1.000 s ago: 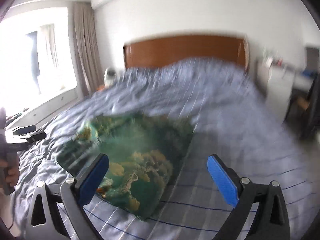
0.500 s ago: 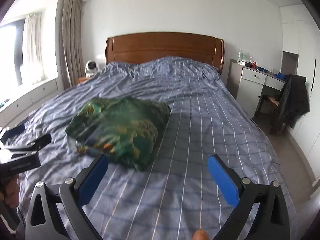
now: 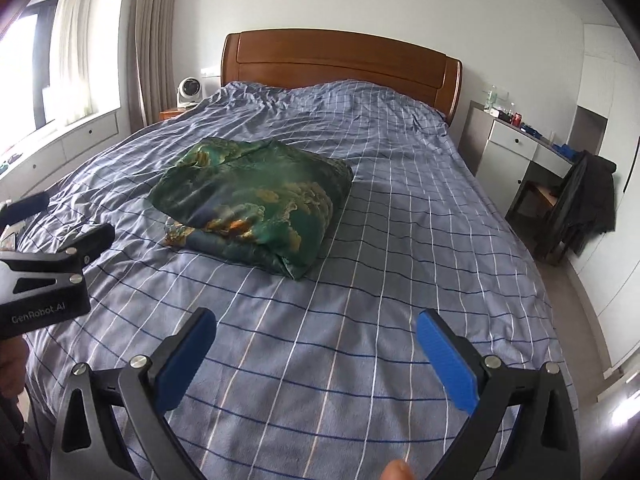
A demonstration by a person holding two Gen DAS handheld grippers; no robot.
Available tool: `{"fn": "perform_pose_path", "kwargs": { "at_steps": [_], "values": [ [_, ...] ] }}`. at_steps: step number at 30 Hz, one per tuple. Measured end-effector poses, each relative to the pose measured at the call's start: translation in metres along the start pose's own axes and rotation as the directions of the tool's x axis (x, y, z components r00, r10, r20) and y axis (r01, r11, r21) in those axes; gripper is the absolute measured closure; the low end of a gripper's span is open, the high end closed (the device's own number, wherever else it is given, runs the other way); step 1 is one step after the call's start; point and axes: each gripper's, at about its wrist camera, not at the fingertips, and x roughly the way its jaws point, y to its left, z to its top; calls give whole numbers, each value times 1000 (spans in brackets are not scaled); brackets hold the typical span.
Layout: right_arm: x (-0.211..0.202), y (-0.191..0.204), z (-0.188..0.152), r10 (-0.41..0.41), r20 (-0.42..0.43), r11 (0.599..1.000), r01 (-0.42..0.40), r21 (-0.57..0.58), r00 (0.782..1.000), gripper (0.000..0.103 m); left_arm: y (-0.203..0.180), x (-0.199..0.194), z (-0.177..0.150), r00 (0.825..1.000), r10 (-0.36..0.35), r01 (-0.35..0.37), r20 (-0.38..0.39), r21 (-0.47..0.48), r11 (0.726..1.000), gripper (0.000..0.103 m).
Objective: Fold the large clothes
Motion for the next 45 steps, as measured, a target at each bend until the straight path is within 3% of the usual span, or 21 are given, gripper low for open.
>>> {"fn": "perform_pose_path", "kwargs": {
  "at_steps": [8,19,30,45],
  "values": [
    [-18,9,-4,44,-24,999,-44,-3,999,1,3,-15,-9,998,-58,58,-31,-24,998,0],
    [-31,10,-7,39,-56,999,-39,8,998,1,12,-31,-14,992,-99,94,-76,-71,993,0],
    [-39,25,-4,20,-65,999,-22,-28,998,1,13,-30,-18,994,-62,56,-92,-65,996,0],
    [-39,21,-7,9,-67,1000,-10,-29,998,1,5,-28,-20,994,-63,58,-93,-48,997,0]
  ]
}}
